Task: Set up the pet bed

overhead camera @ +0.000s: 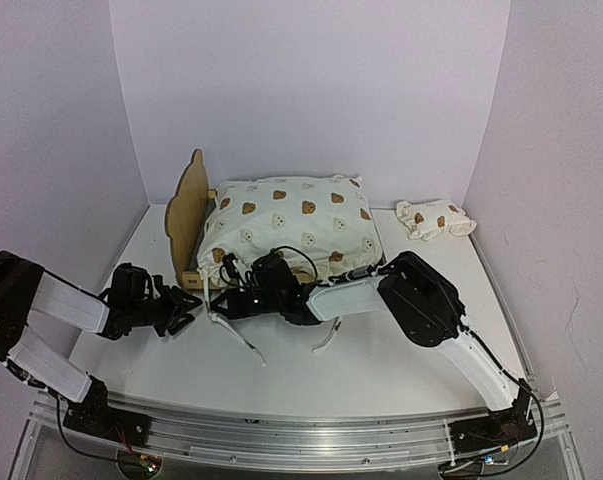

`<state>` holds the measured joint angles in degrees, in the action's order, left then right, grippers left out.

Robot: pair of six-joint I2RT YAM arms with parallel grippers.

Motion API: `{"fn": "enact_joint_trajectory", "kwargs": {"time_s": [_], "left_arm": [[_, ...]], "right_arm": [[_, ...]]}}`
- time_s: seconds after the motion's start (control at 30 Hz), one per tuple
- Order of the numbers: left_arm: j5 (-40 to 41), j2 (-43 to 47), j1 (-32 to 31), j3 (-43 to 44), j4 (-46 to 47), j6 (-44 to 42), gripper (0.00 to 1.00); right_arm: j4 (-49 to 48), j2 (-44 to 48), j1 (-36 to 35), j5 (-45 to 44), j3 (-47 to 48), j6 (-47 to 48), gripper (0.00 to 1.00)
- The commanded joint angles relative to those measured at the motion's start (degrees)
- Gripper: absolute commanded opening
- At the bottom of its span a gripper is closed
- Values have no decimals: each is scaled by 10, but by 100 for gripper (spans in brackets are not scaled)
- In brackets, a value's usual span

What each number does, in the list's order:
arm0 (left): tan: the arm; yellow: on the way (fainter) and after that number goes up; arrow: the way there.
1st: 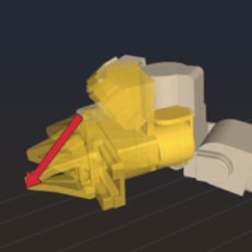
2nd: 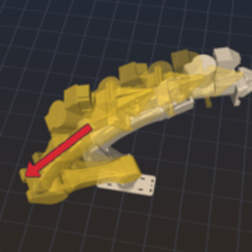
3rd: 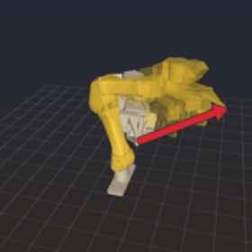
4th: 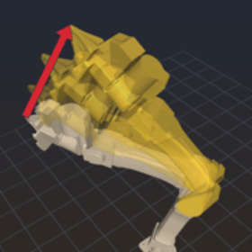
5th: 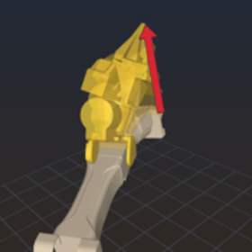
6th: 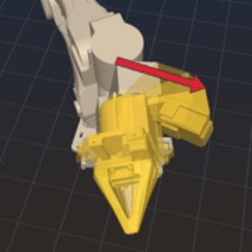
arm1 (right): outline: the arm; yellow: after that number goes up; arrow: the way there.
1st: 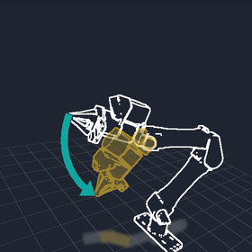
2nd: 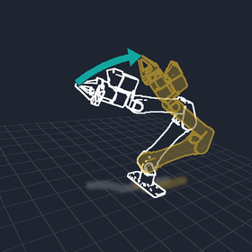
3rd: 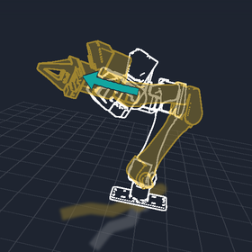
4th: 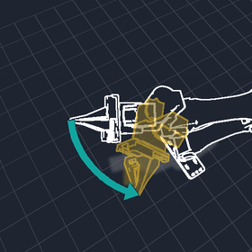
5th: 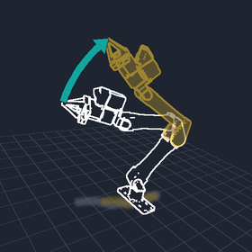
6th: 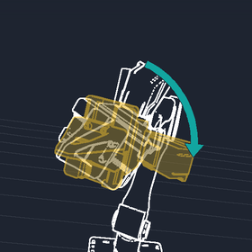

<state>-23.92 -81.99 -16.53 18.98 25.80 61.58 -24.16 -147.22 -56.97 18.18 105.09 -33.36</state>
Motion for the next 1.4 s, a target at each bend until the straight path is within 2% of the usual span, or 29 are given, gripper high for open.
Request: {"fn": "enact_joint_trajectory", "kwargs": {"time_s": [0.0,0.17,0.3,0.53,0.8,0.97,1.13,1.23,1.37], "left_arm": [[-8,-19,2,-6,57,2,52],[-6,-38,2,8,71,5,54],[-13,-43,0,21,90,4,49],[-20,-39,-5,35,93,30,47],[3,-43,-44,19,60,58,40],[13,-46,-45,31,63,51,35],[23,-45,-46,31,57,49,20],[32,-43,-45,30,47,47,3],[40,-41,-45,28,46,37,0]], "right_arm": [[16,-24,3,23,17,-18,0],[16,-24,3,32,19,-17,0],[16,-26,2,35,24,-16,0],[16,-26,-3,43,28,-13,0],[15,-25,-4,32,37,-9,0],[15,-27,-8,34,41,-9,0],[12,-28,-9,41,43,-9,0],[10,-27,-9,45,41,-9,0],[5,-21,-9,47,34,-10,0]]}}
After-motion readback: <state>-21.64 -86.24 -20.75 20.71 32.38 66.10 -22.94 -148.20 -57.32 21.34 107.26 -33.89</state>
